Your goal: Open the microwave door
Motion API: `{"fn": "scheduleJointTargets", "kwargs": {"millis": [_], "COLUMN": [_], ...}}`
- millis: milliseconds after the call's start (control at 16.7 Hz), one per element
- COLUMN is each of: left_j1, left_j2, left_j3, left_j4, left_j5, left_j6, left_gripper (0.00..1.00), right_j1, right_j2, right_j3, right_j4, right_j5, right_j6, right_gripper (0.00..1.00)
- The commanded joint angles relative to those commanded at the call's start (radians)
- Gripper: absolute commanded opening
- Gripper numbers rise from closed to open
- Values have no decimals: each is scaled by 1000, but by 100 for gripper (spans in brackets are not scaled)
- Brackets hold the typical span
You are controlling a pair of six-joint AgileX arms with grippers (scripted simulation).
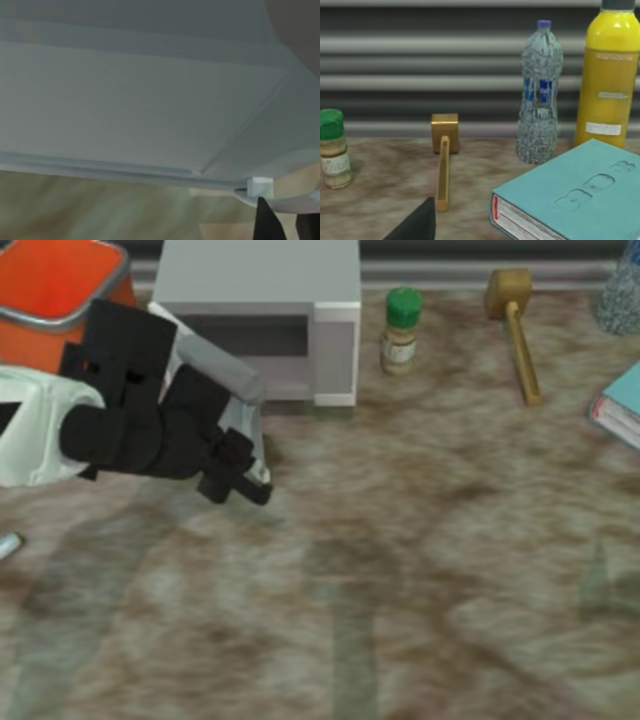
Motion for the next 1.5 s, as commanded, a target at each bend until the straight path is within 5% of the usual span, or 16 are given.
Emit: {"fn": "scheduleJointTargets", "kwargs": {"millis": [1500], "left_j1": [28], "left_j2": [-10], "left_j3": [-9], "left_j4": [-19], "left_j5": [47], "left_j6": [62], "left_gripper": [0], "right_j1": [0], "right_j2": [0], "right_j3": [0], "right_j4": [0], "right_j5": [0], "right_j6": [0], "right_gripper": [100]}}
